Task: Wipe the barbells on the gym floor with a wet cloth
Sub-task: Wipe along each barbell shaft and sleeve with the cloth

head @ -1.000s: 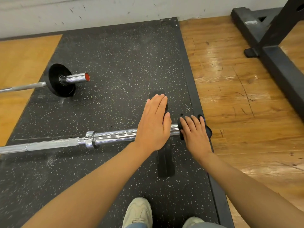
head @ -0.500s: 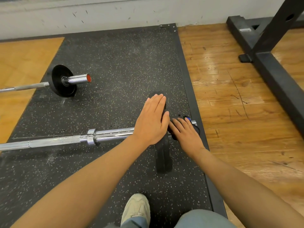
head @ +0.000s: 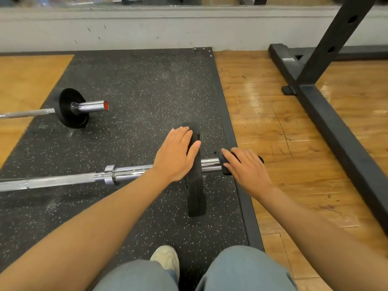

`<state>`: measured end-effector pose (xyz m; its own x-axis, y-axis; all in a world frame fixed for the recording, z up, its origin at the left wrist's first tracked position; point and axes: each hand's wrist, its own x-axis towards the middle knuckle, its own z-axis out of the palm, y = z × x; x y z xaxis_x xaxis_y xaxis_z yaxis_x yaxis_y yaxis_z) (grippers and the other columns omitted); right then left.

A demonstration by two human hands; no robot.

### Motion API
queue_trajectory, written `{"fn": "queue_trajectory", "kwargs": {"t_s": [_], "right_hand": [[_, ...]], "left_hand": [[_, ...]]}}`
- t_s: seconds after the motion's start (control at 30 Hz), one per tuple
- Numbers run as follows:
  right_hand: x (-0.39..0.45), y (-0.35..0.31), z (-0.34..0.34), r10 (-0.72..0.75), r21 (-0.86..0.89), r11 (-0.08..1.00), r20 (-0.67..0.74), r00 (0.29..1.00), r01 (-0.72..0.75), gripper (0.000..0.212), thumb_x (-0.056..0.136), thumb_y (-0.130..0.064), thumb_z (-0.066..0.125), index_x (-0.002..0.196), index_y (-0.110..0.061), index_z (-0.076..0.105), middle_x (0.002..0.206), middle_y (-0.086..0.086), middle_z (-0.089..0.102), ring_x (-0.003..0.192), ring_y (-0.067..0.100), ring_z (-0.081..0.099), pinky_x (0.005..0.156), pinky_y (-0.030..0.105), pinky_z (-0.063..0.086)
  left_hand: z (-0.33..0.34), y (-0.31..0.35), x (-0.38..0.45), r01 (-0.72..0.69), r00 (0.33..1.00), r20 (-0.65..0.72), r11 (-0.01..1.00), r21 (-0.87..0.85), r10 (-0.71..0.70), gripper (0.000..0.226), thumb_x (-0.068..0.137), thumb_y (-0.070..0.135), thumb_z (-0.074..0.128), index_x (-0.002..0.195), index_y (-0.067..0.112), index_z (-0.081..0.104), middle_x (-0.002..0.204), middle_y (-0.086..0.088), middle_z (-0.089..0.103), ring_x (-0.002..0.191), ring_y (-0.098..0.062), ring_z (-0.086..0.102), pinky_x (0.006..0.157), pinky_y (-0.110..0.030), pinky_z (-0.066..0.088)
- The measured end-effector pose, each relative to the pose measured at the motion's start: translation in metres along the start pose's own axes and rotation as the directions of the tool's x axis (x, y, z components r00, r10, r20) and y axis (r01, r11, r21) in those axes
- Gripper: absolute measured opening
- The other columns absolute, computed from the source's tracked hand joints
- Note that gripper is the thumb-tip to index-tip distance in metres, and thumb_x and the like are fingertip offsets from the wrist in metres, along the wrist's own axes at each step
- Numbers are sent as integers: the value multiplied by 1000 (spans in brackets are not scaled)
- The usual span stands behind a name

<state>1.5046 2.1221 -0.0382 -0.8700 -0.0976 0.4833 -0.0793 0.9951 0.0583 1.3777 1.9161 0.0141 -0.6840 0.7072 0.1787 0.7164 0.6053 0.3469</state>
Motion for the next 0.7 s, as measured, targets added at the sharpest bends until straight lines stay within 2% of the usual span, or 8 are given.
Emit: {"fn": "queue_trajectory", "kwargs": {"t_s": [0.23, 0.4, 0.6, 0.7], "right_hand": [[25, -28, -34, -8, 17, 1000, -52, 999, 8, 40, 101, -31, 40, 126, -6, 59, 104, 10, 63, 89, 25, 57, 81, 31, 36], [51, -54, -51, -65, 45, 997, -99, 993, 70, 38, 102, -30, 41, 128, -7, 56, 108, 11, 62, 92, 27, 57, 83, 36, 42], [99, -91, -59, -127, 95, 985, -149, 981, 142, 39, 100, -27, 43, 126, -3, 59, 107, 14, 63, 93, 31, 59, 82, 39, 43], [129, -114, -56, -135, 130, 980, -113, 984, 149, 41, 100, -28, 41, 127, -2, 59, 108, 15, 63, 93, 33, 61, 81, 41, 49]], "left_hand": [[-30, -27, -28, 40, 999, -20, 997, 64, -38, 77, 98, 51, 11, 139, -2, 48, 143, -14, 50, 135, -27, 40, 121, -35, 12], [-49, -55, -51, 74, 997, -43, 991, 109, -69, 76, 98, 50, 11, 135, -3, 50, 137, -15, 53, 131, -30, 44, 120, -38, 15], [-58, -89, -76, 113, 994, -9, 981, 156, -113, 79, 97, 51, 8, 140, -3, 45, 144, -15, 47, 136, -30, 39, 122, -40, 15], [-57, -110, -84, 145, 989, -10, 974, 177, -145, 65, 104, 44, 19, 140, -3, 45, 145, -17, 46, 137, -30, 38, 122, -42, 16]]}}
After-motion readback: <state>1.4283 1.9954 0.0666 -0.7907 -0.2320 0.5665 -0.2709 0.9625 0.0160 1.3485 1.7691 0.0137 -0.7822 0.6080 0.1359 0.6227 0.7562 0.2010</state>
